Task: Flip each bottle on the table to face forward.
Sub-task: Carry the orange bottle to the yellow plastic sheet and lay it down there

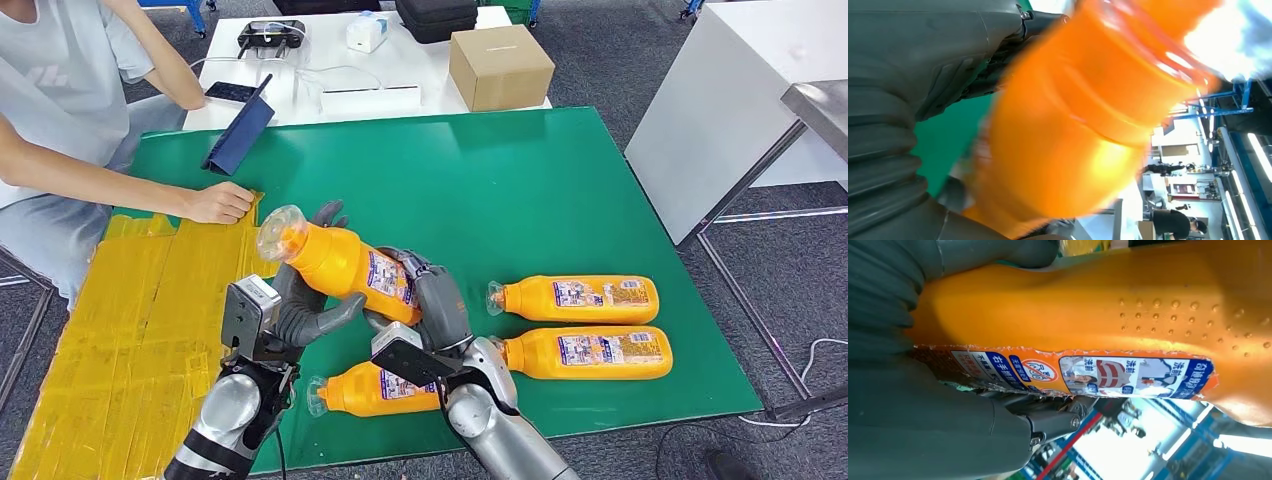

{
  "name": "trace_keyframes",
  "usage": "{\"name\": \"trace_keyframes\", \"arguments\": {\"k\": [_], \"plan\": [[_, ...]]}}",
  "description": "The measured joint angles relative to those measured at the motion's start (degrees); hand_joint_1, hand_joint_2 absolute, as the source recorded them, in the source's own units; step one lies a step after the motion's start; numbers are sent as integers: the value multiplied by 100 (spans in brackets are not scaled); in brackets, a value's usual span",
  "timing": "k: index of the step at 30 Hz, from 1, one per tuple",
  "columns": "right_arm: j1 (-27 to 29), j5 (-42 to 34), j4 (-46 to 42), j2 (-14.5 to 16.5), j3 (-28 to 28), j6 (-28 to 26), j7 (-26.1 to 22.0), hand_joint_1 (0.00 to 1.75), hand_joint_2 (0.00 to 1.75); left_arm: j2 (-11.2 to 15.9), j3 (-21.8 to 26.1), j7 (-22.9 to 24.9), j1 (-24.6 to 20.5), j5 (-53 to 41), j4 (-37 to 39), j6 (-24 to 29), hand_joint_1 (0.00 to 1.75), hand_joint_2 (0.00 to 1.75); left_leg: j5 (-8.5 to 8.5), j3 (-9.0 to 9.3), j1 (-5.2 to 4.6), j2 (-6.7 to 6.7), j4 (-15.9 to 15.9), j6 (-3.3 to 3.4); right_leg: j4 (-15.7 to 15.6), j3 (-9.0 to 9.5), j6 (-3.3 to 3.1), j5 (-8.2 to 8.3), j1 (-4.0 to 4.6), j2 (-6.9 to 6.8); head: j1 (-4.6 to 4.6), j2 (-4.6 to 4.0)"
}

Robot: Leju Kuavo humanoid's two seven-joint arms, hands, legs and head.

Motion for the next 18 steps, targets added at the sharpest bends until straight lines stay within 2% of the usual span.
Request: {"name": "trace_keyframes", "arguments": {"k": [12,13,16,18], "plan": [[-76,35,162,22,102,118,50,172,175,2,-14,-46,2,8,-3,-42,0,175,0,0,0,-1,0,0,0,0,0,0,0,0,1,0],[-80,38,170,24,108,127,51,172,175,2,-14,-48,2,10,-3,-44,39,175,0,0,0,-1,0,0,0,0,0,0,0,0,0,0],[-136,52,281,52,181,229,85,173,175,2,-19,-115,2,76,-4,-119,170,175,0,0,0,0,0,0,0,0,0,0,0,0,-1,0],[-209,50,409,82,252,304,118,174,175,5,-21,-187,5,123,-6,-175,175,175,0,0,0,0,0,0,0,-1,0,0,0,0,0,0]]}}
